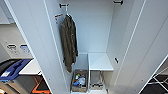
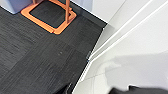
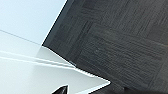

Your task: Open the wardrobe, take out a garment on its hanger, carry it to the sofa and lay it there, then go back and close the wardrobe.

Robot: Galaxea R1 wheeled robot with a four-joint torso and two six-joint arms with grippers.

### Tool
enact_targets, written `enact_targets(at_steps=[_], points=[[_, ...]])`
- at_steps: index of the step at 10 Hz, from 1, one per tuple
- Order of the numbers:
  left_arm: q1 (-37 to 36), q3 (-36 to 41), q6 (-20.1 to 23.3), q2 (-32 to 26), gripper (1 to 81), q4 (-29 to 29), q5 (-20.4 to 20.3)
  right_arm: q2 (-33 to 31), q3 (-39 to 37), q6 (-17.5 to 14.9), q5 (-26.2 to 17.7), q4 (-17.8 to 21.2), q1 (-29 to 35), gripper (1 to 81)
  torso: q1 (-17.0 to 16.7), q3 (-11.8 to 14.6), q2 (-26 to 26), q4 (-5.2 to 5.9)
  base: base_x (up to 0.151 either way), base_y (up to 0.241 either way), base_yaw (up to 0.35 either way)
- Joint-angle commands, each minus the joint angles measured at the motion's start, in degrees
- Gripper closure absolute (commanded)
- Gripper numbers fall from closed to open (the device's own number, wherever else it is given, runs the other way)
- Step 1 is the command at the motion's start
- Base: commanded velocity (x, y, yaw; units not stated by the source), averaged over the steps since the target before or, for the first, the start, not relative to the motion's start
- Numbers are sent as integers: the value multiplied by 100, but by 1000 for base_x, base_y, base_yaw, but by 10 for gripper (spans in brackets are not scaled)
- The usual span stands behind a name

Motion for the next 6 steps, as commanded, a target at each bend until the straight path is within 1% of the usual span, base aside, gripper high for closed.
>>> enact_targets(at_steps=[1, 2, 3, 4, 6], points=[[-742, -47, -32, 99, 10, -173, 238, -48, -77, 106, -88, 11, 765, 10, 0, 0, 0, 0, 0, 0, 0], [-803, -47, -67, 170, 10, -252, 229, 93, -50, 273, 61, 11, 791, 10, 2, 0, 0, 0, 0, 0, 0], [-847, -20, -76, 291, 10, -366, 238, 319, 80, 326, 166, -23, 870, 10, 2, 0, 2, 0, 0, 0, 0], [-847, -47, -76, 433, 10, -366, 246, 524, 170, 317, 193, -68, 932, 10, 5, -2, 2, 0, 0, 0, 0], [-847, -55, -76, 697, 10, -348, 255, 892, 362, 317, 298, -376, 932, 10, 5, -2, 5, 0, 0, 0, 0]])
